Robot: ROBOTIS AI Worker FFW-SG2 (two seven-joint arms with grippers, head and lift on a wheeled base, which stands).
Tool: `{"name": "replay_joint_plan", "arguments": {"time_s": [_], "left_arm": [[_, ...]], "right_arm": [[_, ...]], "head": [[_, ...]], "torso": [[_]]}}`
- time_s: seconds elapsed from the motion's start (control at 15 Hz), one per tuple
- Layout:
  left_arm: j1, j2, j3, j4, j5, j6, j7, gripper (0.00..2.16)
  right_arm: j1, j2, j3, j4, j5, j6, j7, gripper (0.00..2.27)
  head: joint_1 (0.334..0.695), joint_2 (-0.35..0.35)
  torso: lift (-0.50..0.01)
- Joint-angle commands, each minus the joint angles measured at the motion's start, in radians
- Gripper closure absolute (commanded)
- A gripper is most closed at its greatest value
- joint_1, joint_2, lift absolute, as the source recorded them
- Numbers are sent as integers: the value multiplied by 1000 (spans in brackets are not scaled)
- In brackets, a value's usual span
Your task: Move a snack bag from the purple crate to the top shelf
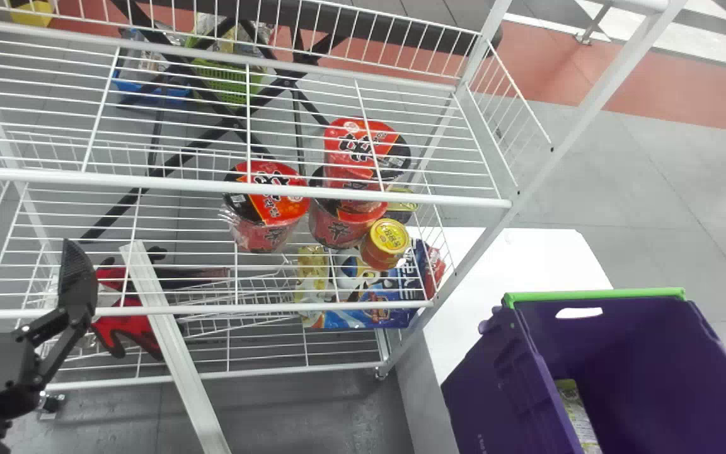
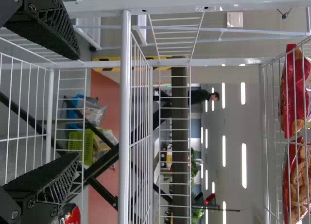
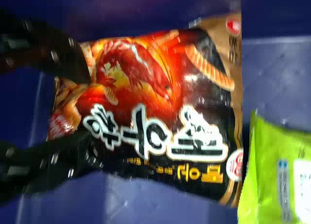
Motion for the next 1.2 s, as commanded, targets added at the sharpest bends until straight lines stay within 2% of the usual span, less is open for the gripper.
{"name": "replay_joint_plan", "arguments": {"time_s": [0.0, 0.2, 0.4, 1.13], "left_arm": [[-2, -1, 0, 0, 0, 3, 0, 110], [-2, -3, -1, 0, 0, 6, 2, 110], [-2, -5, -5, 0, -2, 6, 2, 110], [4, -1, -9, -18, -8, 15, 3, 107]], "right_arm": [[0, 4, -11, -1, -8, 10, -9, 1656], [20, 7, -45, -61, -54, 108, 10, 1656], [26, 18, -48, -90, -55, 123, 2, 1656], [31, 21, -46, -119, -63, 163, 17, 1656]], "head": [[695, -350], [695, -350], [695, -350], [695, -350]], "torso": [[-455], [-454], [-454], [-454]]}}
